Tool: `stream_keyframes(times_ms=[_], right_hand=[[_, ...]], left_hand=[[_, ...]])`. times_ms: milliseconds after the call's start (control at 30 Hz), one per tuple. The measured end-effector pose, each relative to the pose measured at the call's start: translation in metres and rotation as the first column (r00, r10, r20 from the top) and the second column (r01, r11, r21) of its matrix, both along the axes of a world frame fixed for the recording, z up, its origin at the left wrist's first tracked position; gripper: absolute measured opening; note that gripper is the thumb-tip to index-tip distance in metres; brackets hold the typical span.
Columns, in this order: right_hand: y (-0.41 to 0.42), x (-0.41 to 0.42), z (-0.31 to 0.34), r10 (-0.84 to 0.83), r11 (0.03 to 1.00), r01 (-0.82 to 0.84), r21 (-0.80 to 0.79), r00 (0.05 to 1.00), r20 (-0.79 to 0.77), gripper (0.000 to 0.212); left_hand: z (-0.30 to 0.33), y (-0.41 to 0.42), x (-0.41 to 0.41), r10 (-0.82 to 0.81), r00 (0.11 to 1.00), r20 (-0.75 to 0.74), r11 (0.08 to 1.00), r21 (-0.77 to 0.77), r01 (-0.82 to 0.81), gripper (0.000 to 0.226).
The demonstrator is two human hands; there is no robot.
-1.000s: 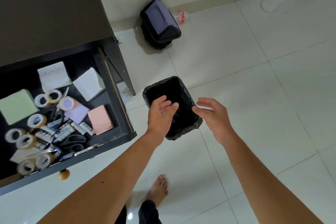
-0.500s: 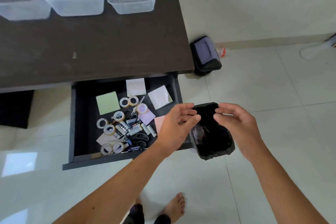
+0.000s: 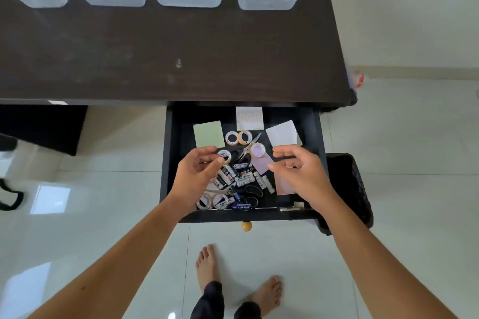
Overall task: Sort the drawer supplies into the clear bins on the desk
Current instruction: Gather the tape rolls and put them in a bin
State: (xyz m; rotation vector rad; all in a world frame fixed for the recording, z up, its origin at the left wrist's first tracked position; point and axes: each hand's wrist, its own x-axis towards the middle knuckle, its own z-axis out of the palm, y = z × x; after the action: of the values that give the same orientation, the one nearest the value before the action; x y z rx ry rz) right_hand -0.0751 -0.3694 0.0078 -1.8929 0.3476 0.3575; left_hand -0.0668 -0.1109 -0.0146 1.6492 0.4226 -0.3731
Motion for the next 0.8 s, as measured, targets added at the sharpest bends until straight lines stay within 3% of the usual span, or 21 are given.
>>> stream_keyframes(times_ms=[300,433,567,800], right_hand=[[0.03,0.038,-0.054,0.022,0.971,0.001,-0.24,0.996,0.091,0.047],[0.036,0.042,-0.067,0.039,0.946,-0.005,-0.325,0.994,0.1,0.033],[0.035,0.041,-0.069,-0.007,0.945,0.043,-0.325,0.994,0.109,0.013],[0.042,0.043,-0.045,-0.037,0.989,0.05,-0.136,0.994,0.099,0.016]], left_hand=[[-0.025,0.012,0.014,-0.082,0.997,-0.008,0.996,0.022,0.083,0.038],[-0.029,0.012,0.022,-0.129,0.992,0.011,0.991,0.046,0.128,0.039],[-0.032,0.011,0.026,-0.111,0.994,0.004,0.994,0.014,0.111,0.037],[-0.031,0.007,0.031,-0.098,0.995,-0.03,0.989,-0.117,0.093,0.035]])
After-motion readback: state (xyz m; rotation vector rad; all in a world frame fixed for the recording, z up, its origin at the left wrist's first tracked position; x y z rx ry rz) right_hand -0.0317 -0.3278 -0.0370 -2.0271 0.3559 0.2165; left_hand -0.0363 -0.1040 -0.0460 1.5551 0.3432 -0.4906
